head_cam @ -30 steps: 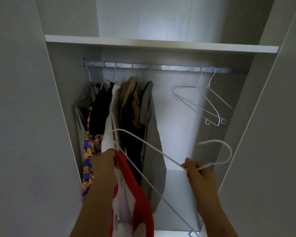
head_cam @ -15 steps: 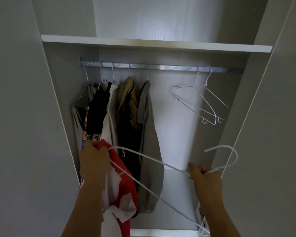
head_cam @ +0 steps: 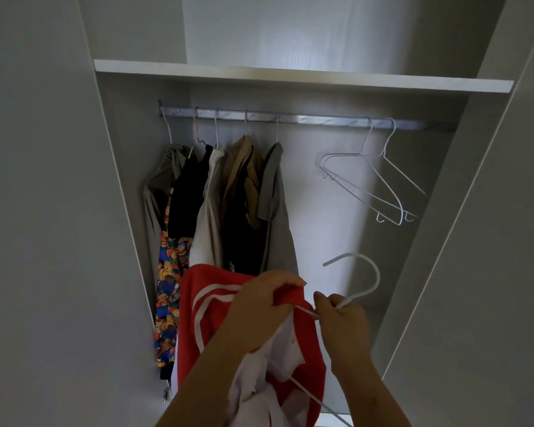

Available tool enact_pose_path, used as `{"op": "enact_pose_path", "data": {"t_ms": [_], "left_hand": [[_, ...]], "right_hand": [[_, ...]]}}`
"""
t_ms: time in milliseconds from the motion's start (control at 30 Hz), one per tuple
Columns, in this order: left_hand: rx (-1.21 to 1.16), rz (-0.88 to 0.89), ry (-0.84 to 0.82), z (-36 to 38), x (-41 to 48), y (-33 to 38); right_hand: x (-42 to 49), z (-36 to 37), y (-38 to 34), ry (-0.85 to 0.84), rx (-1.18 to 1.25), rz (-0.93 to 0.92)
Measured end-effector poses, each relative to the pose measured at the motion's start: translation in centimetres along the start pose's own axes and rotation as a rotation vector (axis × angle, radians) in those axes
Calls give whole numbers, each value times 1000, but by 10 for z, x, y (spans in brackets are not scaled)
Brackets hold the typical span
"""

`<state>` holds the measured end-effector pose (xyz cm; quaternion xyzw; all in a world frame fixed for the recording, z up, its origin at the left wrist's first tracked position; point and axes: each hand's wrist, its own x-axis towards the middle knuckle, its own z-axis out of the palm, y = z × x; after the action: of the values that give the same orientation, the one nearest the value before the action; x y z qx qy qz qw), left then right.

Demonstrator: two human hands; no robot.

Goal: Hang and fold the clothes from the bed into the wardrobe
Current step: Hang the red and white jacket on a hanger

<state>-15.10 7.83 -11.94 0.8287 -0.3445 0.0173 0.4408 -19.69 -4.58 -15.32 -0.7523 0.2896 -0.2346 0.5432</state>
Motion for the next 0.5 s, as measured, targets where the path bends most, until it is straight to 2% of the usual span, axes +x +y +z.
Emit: {"op": "enact_pose_path", "data": {"t_ms": [100,133,167,233,267,333,400,500], "left_hand": [[82,68,-125,-3,-5,-3],[105,66,-116,-5,-8,-2],[164,69,-19,-7,-11,-3],[442,81,269,-10,-11,-4],[583,81,323,-12,-8,-5],[730,63,190,-15,0,-6],[694,88,66,-14,8,-15],[572,125,103,-10,10,-19]], "right_hand": [[3,-5,-2,50,72,19],[4,-7,-3,63,80,14],[5,-9,-3,79,91,9],[6,-13,-5,103,132,9],[7,-15,-7,109,145,10],[7,-18,-11,102,136,-2],[6,-21,-14,97,139,-34],[3,-24,-19,136,135,-145]]}}
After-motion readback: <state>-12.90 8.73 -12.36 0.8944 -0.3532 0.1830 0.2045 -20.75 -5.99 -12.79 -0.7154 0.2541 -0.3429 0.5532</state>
